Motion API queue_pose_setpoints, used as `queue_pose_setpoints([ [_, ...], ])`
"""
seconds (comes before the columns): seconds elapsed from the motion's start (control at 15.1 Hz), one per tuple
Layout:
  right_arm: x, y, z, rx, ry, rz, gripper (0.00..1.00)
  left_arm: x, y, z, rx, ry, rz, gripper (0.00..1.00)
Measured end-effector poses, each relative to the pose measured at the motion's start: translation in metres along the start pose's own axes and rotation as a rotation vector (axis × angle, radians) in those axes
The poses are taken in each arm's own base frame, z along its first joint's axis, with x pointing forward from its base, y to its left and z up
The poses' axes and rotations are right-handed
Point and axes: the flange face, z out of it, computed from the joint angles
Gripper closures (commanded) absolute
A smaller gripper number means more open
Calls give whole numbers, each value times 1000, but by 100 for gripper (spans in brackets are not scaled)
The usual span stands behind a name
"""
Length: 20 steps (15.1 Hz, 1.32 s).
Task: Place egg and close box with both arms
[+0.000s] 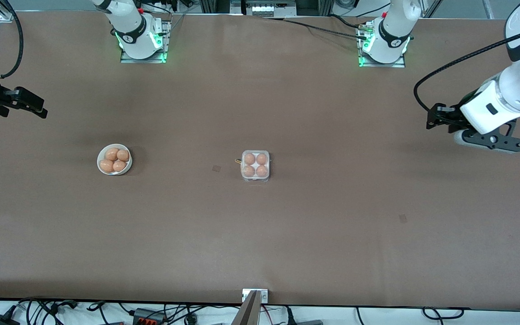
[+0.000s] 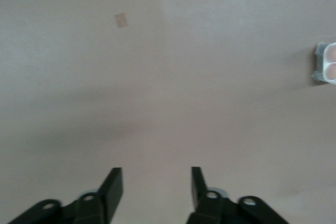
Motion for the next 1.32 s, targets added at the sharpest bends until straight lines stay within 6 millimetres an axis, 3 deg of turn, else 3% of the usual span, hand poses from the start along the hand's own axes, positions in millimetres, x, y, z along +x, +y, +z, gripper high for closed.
queue_pose_setpoints([
  [0.26,0,0,-1,0,3,0,0,4,-27,-9,85,10,-30,0],
  [0.99,-9,0,-13,1,5,-1,0,11,-32,-29,124,86,-46,0],
  [1.32,-9,-2,-9,1,-4,-4,0,8,-43,-27,10,77,-252,0],
])
